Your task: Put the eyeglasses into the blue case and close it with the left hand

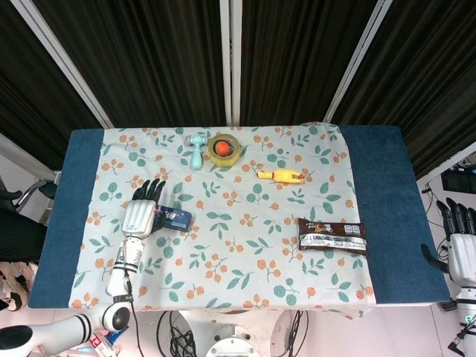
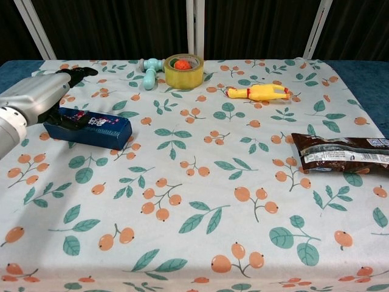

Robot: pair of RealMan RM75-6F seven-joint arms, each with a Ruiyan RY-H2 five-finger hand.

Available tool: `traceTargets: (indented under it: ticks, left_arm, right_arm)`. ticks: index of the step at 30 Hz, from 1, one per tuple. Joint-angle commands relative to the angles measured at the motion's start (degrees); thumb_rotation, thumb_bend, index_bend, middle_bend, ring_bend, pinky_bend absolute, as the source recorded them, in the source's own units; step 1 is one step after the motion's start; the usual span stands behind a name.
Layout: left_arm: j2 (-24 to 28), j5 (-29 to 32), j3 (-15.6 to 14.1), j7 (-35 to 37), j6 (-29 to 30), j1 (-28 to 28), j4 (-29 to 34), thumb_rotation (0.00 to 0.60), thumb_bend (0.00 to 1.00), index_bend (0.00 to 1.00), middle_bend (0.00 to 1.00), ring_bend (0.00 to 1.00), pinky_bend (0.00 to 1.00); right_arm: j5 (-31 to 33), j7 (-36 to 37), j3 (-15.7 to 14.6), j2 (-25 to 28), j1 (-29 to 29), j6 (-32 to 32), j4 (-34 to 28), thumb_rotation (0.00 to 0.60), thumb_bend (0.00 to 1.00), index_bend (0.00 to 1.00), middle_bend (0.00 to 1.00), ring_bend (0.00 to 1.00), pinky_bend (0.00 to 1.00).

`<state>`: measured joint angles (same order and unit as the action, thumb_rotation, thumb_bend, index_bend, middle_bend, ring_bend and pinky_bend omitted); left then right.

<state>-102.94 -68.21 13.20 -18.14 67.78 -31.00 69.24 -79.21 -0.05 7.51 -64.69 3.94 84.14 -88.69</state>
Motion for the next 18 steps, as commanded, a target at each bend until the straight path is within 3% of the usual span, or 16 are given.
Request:
traceTargets:
  ticks: [1,5,8,10,11,13,15,18]
  left_arm:
    - [5.04,-3.60,-1.40,1.20,4.89,2.75,7.76,0.600,0.35,0.01,0.02,0.02,0.15]
    - [13.01,-10.70,-5.77,5.90,11.79,7.81,15.41,0.600,0.29,0.02,0.03,0.02,0.15]
    - [18.86,-14.31,-10.00,9.21,14.83,11.64,17.22,0.578,0.23,0.02,0.03,0.02,0.15]
    - [22.29,-15.89,-12.62,10.37,15.59,13.55,17.02,0.410,0.16,0.03,0.02,0.02,0.15]
    - [23.93,-16.69,-13.81,10.57,15.95,14.37,16.53,0.289,0.12,0.04,0.01,0.01,0.15]
    - [26.66,-17.40,-15.73,10.49,17.17,16.47,15.37,0.147,0.09,0.04,0.00,0.00,0.15]
    - [28.16,-17.80,-16.72,11.67,18.57,18.27,14.17,0.094,0.08,0.03,0.00,0.00,0.15]
    - [28.82,-17.97,-16.96,12.18,20.76,20.39,11.55,0.086,0.08,0.03,0.00,0.00,0.15]
  right_arm:
    - [-0.43,0.49,0.19,0.01,-0.11,0.70,0.18,0.600,0.20,0.00,0.00,0.00,0.00]
    - [-1.70,1.28,-0.11,-0.14,-0.31,1.61,0.91,0.600,0.20,0.00,0.00,0.00,0.00]
    - [-2.95,2.08,-0.65,-0.78,-0.42,2.10,2.22,0.600,0.20,0.00,0.00,0.00,0.00]
    - [-3.63,2.67,-0.96,-1.23,-0.48,2.37,3.20,0.600,0.19,0.00,0.00,0.00,0.00]
    - [-3.96,3.03,-1.07,-1.49,-0.50,2.56,3.70,0.600,0.18,0.00,0.00,0.00,0.00]
    - [-4.65,3.74,-1.35,-2.05,-0.56,2.89,4.78,0.600,0.18,0.00,0.00,0.00,0.00]
    - [-4.98,3.80,-1.54,-2.59,-0.62,3.11,5.36,0.600,0.18,0.00,0.00,0.00,0.00]
    - [-5.27,3.33,-1.63,-3.24,-0.61,3.39,5.59,0.600,0.18,0.00,0.00,0.00,0.00]
